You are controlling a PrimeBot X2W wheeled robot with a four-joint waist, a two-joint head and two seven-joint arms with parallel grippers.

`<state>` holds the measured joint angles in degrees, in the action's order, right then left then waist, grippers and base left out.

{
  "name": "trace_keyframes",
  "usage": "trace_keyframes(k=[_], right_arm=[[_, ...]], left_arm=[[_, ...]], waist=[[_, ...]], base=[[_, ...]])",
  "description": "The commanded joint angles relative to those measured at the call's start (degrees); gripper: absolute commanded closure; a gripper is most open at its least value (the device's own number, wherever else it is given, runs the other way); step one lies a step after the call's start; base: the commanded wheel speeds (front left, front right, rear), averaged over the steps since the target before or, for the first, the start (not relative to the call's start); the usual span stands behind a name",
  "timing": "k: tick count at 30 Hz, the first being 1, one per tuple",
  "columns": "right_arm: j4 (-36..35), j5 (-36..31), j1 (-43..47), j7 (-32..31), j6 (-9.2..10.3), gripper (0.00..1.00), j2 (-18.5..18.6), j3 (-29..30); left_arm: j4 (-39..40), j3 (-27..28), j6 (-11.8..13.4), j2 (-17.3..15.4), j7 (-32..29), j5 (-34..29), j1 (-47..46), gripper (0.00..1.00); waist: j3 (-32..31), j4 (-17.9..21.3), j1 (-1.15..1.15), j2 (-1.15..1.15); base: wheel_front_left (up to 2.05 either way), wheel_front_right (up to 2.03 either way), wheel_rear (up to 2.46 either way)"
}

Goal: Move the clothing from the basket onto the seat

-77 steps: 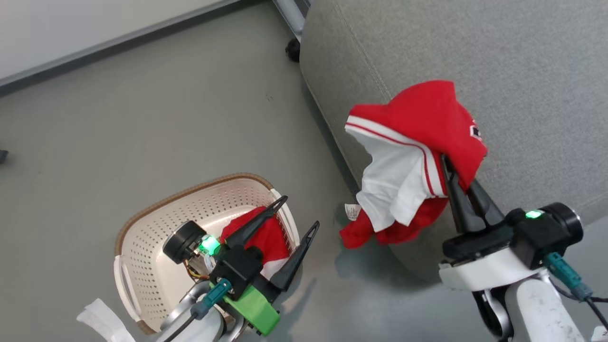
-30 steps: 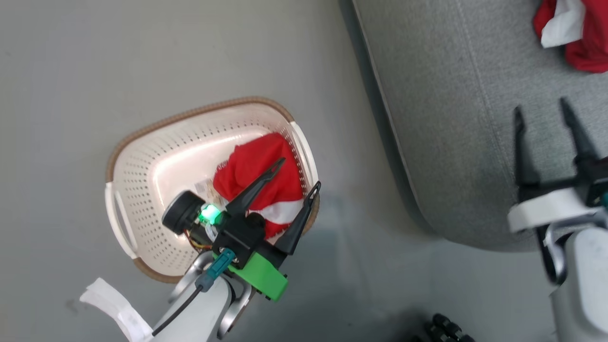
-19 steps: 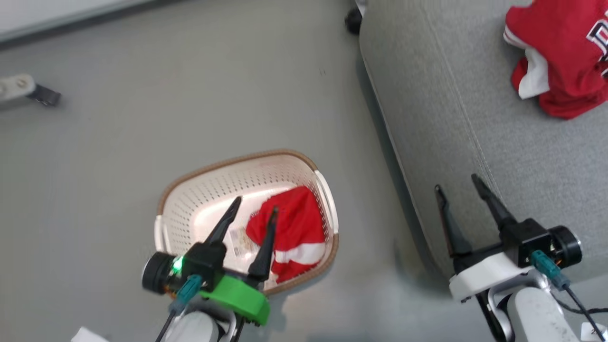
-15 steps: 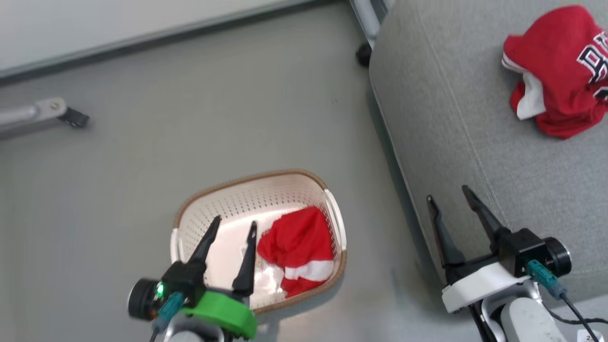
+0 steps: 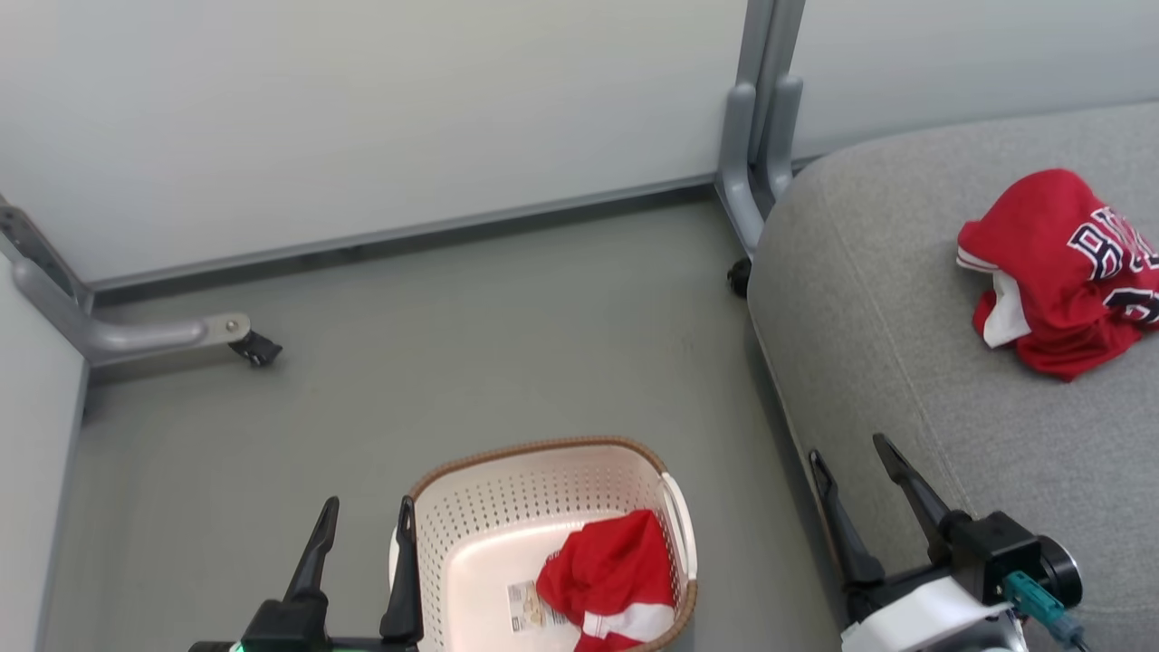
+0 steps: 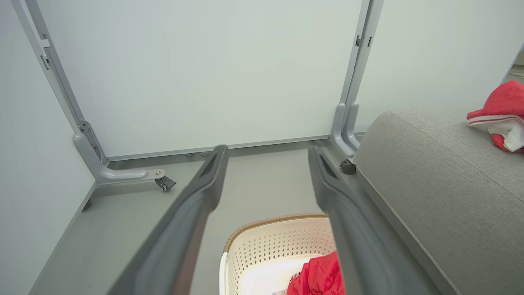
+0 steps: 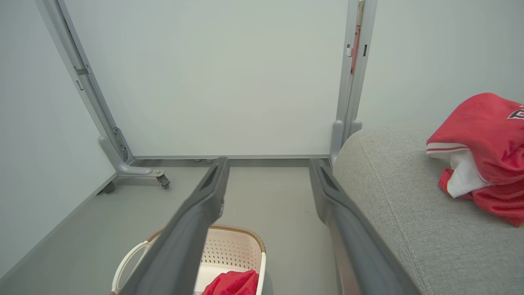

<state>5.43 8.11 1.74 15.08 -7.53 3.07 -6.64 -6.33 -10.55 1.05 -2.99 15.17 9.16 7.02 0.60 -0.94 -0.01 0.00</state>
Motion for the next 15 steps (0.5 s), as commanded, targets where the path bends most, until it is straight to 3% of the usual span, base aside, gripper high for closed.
trace_keyframes(k=[1,4,15], right_arm=[[-0.3,0.1,1.5,0.1,0.08,0.00,0.1,0.3],[-0.6,-0.3,3.3,0.1,0.08,0.00,0.0,0.7],[-0.1,0.9,5.2,0.1,0.08,0.00,-0.1,1.3]], left_arm=[[1.1,0.4,0.0,0.0,0.0,-0.7,1.6,0.00],[2.9,0.7,-0.9,0.1,0.0,-0.4,3.8,0.00],[2.5,0.1,-0.4,0.1,0.0,-0.9,6.6,0.00]], waist=[[-3.5,-0.9,0.01,0.00],[-4.5,-0.4,0.01,0.00],[-5.2,1.1,0.01,0.00]], base=[[0.00,0.00,0.00],[0.00,0.00,0.00],[0.00,0.00,0.00]])
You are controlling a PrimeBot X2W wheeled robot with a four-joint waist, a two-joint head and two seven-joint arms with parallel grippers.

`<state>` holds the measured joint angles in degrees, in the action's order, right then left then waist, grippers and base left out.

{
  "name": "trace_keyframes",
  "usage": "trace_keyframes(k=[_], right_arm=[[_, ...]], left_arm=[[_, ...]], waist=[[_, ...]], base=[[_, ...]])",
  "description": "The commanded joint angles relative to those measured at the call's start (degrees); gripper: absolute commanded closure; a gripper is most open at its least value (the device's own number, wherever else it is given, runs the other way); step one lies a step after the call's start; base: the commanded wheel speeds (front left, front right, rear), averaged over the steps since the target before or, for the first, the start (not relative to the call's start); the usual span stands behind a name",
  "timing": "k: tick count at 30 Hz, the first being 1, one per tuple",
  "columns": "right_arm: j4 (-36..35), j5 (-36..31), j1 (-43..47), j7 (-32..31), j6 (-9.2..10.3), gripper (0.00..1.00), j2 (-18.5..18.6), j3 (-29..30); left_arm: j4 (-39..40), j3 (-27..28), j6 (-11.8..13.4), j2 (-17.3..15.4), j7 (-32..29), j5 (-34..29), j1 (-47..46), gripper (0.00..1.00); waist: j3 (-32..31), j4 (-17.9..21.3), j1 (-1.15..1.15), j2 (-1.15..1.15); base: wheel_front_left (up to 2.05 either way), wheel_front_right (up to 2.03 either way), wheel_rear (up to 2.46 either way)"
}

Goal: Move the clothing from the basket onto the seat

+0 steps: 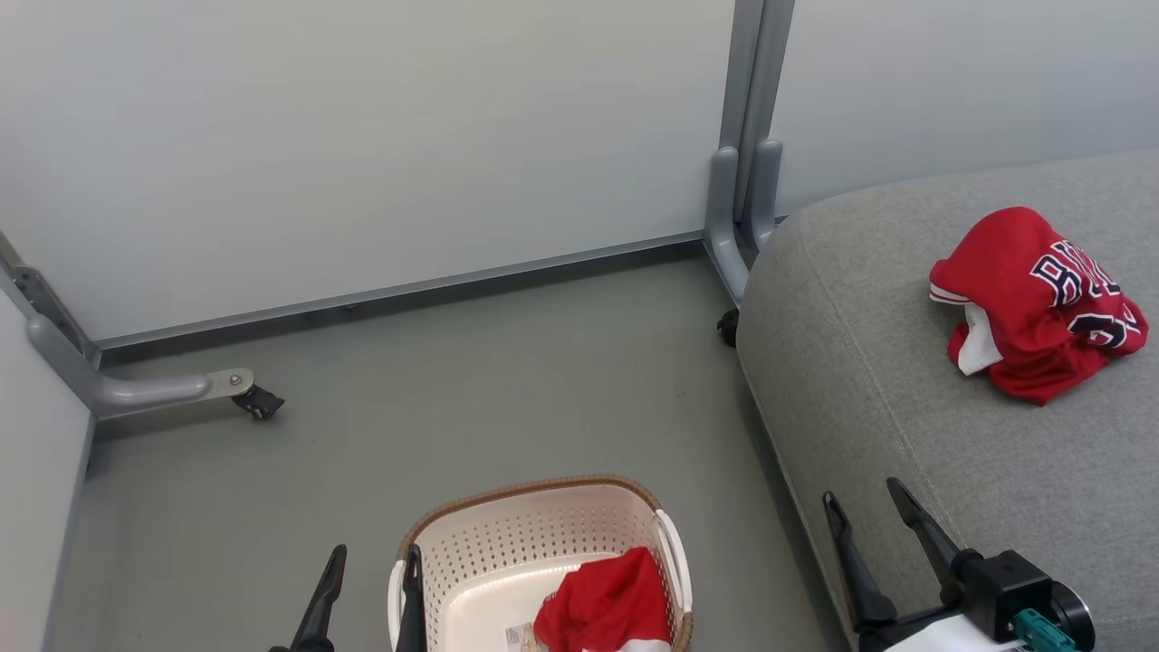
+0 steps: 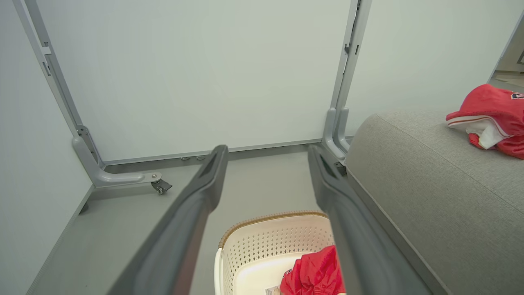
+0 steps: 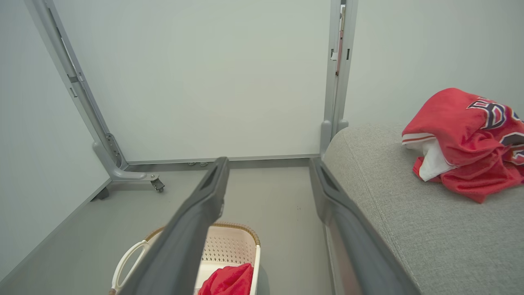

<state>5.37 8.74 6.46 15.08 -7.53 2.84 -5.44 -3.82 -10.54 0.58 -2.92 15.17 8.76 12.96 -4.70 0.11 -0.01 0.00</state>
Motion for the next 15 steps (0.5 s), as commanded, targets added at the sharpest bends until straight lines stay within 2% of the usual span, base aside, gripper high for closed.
trace_keyframes(k=[1,15], right_arm=[[-0.1,0.2,0.5,0.1,0.08,0.00,0.1,0.0],[-0.4,0.0,1.3,0.1,0.08,0.00,0.1,1.3]], left_arm=[[-0.1,0.0,0.0,0.0,0.0,-0.6,0.5,0.00],[-0.8,0.1,-0.8,0.0,0.0,0.0,-0.6,0.00]], waist=[[0.2,0.0,0.01,0.00],[0.8,-0.2,0.01,0.00]], base=[[0.00,0.00,0.00],[0.00,0.00,0.00]])
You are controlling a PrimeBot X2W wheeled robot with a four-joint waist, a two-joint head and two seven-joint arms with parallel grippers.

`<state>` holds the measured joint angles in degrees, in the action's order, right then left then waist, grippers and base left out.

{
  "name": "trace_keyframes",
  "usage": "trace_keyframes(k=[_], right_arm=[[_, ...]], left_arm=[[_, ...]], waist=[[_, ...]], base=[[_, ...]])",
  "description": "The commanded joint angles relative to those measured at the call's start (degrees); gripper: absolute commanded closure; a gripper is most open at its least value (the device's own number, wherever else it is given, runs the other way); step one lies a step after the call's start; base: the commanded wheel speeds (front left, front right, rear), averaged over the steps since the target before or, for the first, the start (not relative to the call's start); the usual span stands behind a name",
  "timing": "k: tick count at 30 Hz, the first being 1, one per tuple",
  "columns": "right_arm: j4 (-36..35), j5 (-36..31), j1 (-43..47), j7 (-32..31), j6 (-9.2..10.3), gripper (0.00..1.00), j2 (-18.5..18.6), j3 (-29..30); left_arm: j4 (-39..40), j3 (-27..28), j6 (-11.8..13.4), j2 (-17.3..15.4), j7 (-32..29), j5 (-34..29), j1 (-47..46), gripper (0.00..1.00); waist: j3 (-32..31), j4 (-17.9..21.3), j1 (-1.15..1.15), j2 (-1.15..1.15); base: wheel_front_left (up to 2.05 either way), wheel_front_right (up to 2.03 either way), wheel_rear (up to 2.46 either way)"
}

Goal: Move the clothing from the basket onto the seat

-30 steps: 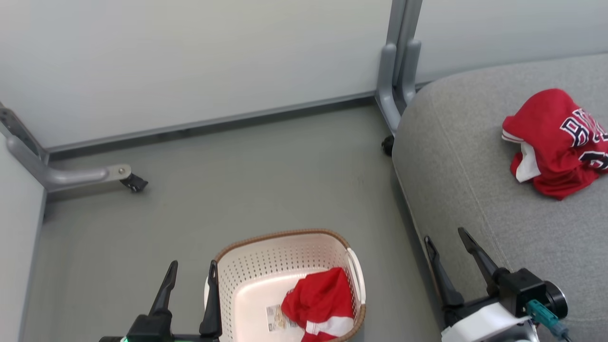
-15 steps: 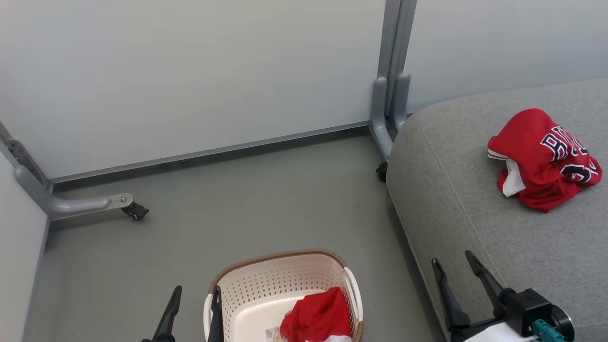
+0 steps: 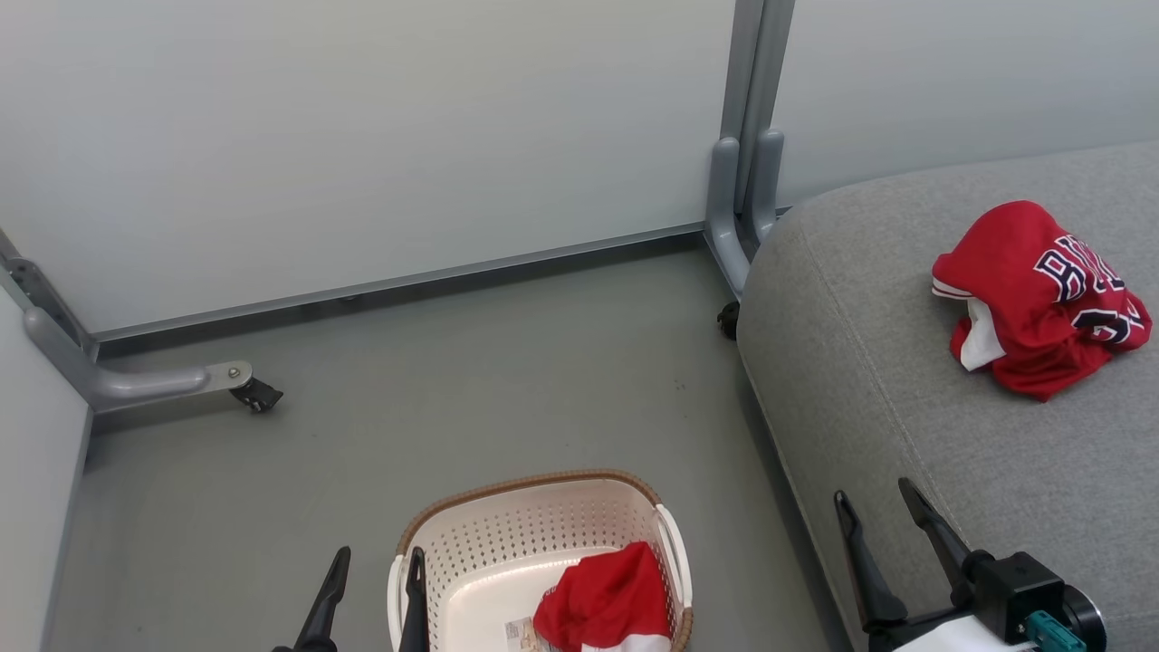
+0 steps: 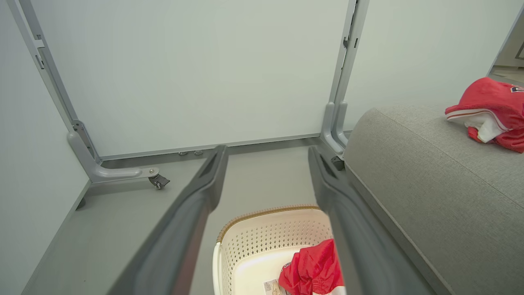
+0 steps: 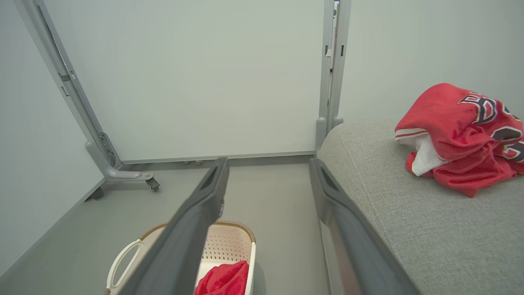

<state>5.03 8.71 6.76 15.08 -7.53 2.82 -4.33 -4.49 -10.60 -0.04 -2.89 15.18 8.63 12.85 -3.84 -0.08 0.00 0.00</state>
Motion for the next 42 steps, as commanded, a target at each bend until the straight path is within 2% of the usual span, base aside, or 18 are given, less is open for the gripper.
trace_keyframes(k=[1,8,13,20,28,32,38,42], right_arm=[[-0.1,0.0,1.1,0.1,0.08,0.00,0.1,0.2],[0.1,-0.6,1.5,0.1,0.08,0.00,0.1,0.3],[-0.7,-1.2,0.4,0.1,0.08,0.00,0.1,0.7],[-3.4,-1.9,-5.2,0.1,0.08,0.00,1.3,1.7],[-6.3,-2.7,-13.1,0.1,0.08,0.00,1.7,3.3],[-7.9,-3.1,-16.4,0.1,0.08,0.00,2.5,3.4],[-11.1,-3.8,-19.9,0.1,0.08,0.00,3.2,6.2],[-13.6,-4.4,-21.5,0.1,0.08,0.00,3.7,8.5]], left_arm=[[-0.2,0.1,-0.2,0.0,-0.1,0.0,-0.5,0.00],[-0.4,-0.2,-0.4,0.0,-0.1,0.1,0.3,0.00],[-0.2,-1.3,-0.9,0.0,-0.1,0.1,-1.3,0.00],[-1.5,-2.2,-3.2,0.0,-0.1,0.5,-9.1,0.00],[-9.8,-7.0,-6.9,0.0,0.0,-1.7,-23.1,0.00],[-17.3,-12.3,-7.4,-0.4,-0.1,-1.0,-31.5,0.00],[-32.5,-25.8,-7.4,-1.9,-0.2,4.1,-45.8,0.00],[-42.5,-36.1,-7.5,-1.7,-3.0,8.8,-55.5,0.00]], waist=[[-0.1,0.0,0.00,0.00],[0.5,0.1,0.00,0.00],[3.8,0.0,0.00,0.00],[17.9,-0.8,0.00,0.00],[32.3,-0.8,0.00,0.00],[38.1,-0.2,0.00,0.00],[46.0,0.9,0.00,0.00],[51.3,1.4,0.00,0.00]], base=[[0.00,0.00,0.00],[0.00,0.00,0.00],[0.00,0.00,0.00],[0.00,0.00,0.00],[0.00,0.00,0.00],[0.00,0.00,0.00],[0.00,0.00,0.00],[0.00,0.00,0.00]])
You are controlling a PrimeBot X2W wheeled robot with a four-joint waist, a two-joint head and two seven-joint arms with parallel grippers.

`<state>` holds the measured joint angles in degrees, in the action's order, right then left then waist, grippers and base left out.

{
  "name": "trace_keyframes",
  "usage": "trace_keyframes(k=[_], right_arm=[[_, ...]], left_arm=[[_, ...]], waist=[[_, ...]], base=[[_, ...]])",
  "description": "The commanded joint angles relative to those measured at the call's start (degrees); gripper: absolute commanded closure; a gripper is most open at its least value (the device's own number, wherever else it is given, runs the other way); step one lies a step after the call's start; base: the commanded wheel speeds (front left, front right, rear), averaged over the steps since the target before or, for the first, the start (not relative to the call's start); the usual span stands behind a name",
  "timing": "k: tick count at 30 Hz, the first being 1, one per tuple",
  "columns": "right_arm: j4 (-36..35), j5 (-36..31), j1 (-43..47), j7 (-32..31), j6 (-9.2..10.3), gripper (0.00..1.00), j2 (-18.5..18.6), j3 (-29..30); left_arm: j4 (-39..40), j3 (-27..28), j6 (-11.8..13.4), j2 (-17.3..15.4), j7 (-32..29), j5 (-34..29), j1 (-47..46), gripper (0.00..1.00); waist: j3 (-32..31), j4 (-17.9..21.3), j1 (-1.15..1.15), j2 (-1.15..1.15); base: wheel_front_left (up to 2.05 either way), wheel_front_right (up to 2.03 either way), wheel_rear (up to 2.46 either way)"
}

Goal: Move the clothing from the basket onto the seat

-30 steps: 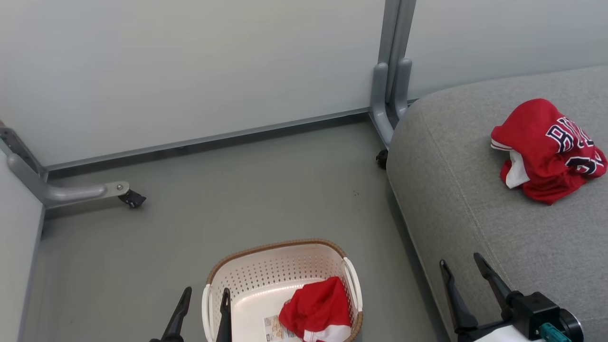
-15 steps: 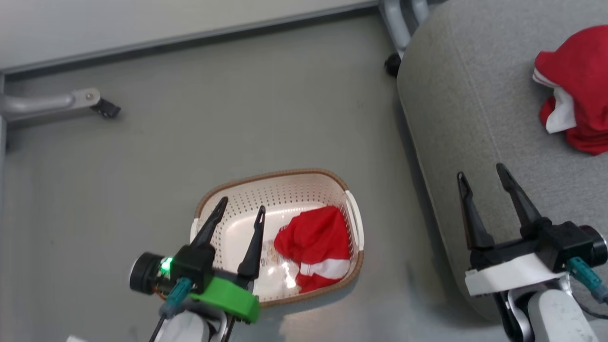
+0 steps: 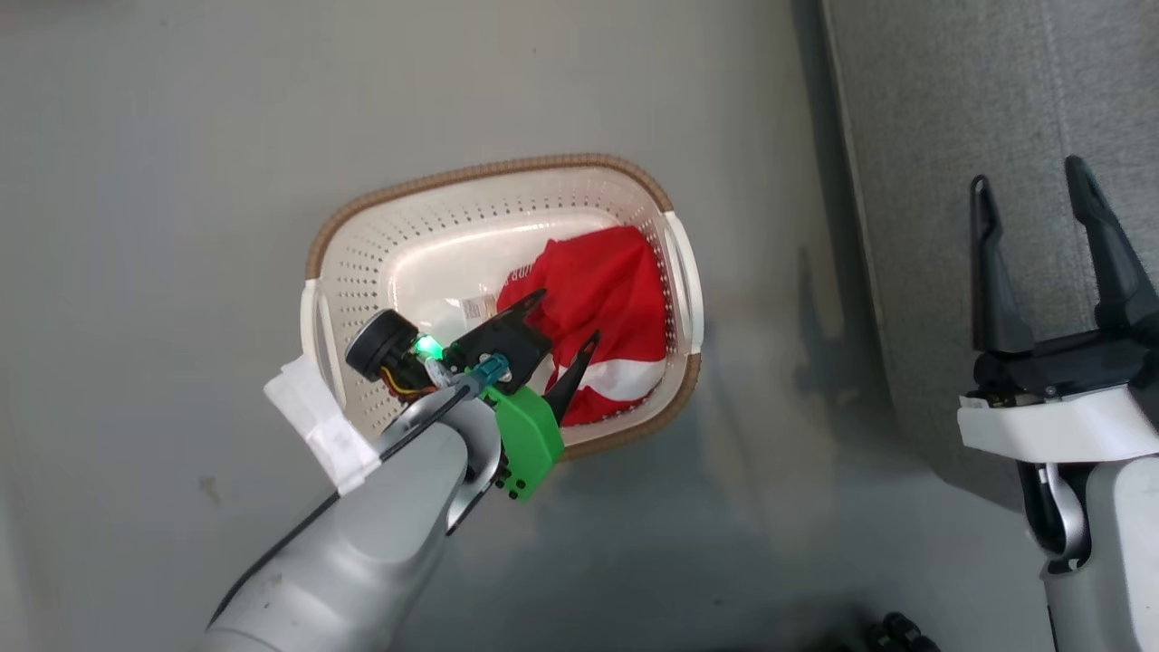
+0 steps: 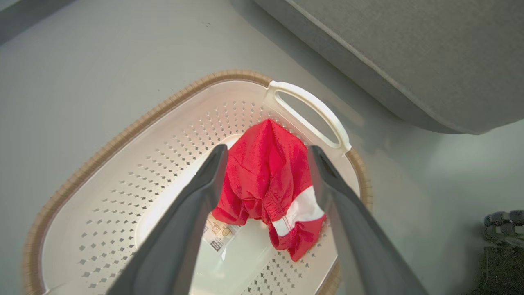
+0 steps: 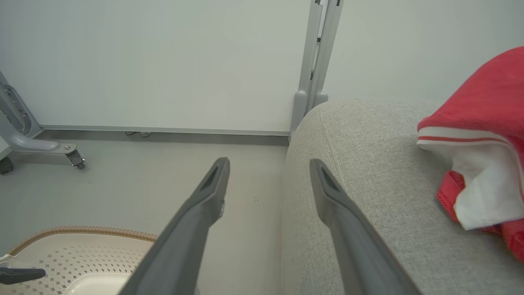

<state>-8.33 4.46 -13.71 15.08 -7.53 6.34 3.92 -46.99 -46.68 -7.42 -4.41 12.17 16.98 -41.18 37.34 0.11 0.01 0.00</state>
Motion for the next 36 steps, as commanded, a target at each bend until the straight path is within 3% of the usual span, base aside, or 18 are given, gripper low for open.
trace_keyframes(k=[1,7,12,19,33,36], right_arm=[[-0.8,-0.1,-1.3,0.1,0.08,0.00,0.2,0.5],[-4.2,-0.3,-3.2,0.1,0.08,0.00,0.0,1.7],[-6.7,-0.5,-4.9,0.1,0.08,0.00,-0.3,0.8],[-10.5,-1.2,-8.6,0.1,0.08,0.00,0.0,-3.9],[-13.8,-1.6,-9.6,0.1,0.08,0.00,-0.3,-8.2],[-13.6,-1.4,-9.4,0.1,0.08,0.00,-0.4,-8.3]], left_arm=[[-1.7,-2.6,-0.1,-0.2,-0.4,1.6,-3.5,0.00],[-8.6,-16.5,0.0,-1.0,-1.7,8.1,-13.5,0.00],[-11.1,-23.1,0.0,-1.8,-1.5,13.1,-18.4,0.00],[-13.0,-26.1,0.0,-2.8,-1.5,16.0,-22.0,0.00],[-14.1,-26.7,0.0,-2.3,-2.8,14.5,-22.4,0.00],[-13.4,-26.7,0.0,-2.6,-2.1,13.7,-22.5,1.00]], waist=[[11.4,1.5,-0.01,0.00],[17.9,2.5,-0.01,0.00],[22.1,3.5,-0.01,0.00],[25.9,5.1,-0.01,0.00],[27.7,7.6,-0.01,0.00],[27.6,7.8,-0.01,0.00]], base=[[0.00,0.00,0.00],[0.00,0.00,0.00],[0.00,0.00,0.00],[0.00,0.00,0.00],[0.00,0.00,0.00],[0.00,0.00,0.00]])
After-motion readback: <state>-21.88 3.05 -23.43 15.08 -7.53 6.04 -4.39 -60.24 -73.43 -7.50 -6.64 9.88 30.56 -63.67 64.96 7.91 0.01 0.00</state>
